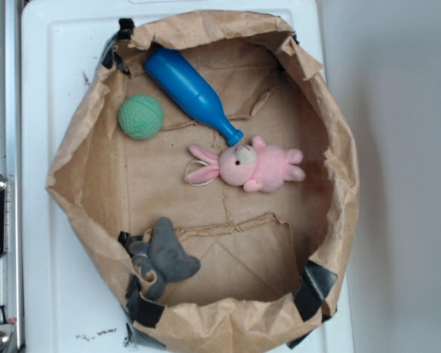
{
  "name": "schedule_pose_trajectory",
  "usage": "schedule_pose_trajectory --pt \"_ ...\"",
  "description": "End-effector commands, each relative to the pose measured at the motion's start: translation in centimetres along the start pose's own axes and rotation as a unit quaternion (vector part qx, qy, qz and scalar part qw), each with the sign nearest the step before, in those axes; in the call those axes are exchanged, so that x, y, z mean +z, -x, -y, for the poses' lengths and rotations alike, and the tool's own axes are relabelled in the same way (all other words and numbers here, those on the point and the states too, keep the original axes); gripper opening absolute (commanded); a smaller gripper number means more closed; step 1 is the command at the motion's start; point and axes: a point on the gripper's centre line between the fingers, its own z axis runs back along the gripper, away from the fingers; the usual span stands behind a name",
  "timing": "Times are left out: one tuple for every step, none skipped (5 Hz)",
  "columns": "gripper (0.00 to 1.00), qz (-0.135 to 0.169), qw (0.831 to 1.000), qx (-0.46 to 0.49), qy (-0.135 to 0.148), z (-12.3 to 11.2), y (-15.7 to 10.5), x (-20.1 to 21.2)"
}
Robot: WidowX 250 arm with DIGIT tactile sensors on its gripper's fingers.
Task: Grab the gray animal.
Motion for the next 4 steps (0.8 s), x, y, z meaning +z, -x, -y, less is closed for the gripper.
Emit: schedule_pose_trajectory --pt "1.00 0.000 1.000 0.000 0.000 0.0 0.0 0.0" --pt "1.00 0.005 1.000 0.023 0.000 0.4 -3.2 -0.3" --pt "1.00 0.011 0.999 0.045 -0.008 0.7 -5.9 -0.7" --pt "1.00 0.038 0.991 0.131 0.001 -0.9 -7.8 -1.3"
